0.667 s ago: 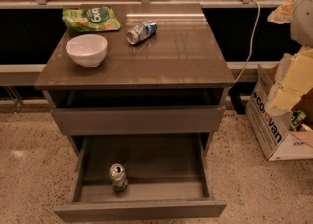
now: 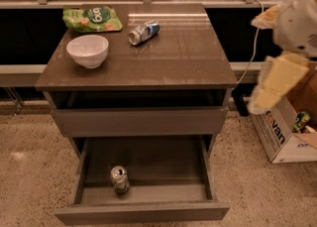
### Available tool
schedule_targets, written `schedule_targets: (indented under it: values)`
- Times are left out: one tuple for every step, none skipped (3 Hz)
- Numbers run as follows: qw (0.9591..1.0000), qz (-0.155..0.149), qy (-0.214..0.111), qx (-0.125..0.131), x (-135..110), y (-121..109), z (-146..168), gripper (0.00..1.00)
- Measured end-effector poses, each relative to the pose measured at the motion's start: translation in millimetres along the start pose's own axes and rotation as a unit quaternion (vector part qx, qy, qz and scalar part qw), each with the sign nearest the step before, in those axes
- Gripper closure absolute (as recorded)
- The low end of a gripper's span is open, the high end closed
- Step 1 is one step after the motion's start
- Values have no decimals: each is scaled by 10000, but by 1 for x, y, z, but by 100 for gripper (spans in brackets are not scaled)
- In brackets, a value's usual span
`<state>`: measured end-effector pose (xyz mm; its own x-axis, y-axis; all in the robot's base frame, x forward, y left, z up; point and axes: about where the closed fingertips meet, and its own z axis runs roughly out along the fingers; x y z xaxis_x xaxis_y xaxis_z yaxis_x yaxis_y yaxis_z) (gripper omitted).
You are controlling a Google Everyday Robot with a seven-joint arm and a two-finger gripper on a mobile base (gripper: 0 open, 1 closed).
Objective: Pick 7up can from middle drawer and place on counter
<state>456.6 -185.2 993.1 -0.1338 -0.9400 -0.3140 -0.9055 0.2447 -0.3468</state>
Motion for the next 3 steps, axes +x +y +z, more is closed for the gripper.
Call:
schedule_targets:
  values:
    - [9948, 89, -956, -338, -39, 12, 59, 0]
    - [9738, -383, -2164, -586, -132, 40, 98, 0]
    - [9490, -692, -3036, -493, -210, 51, 89, 0]
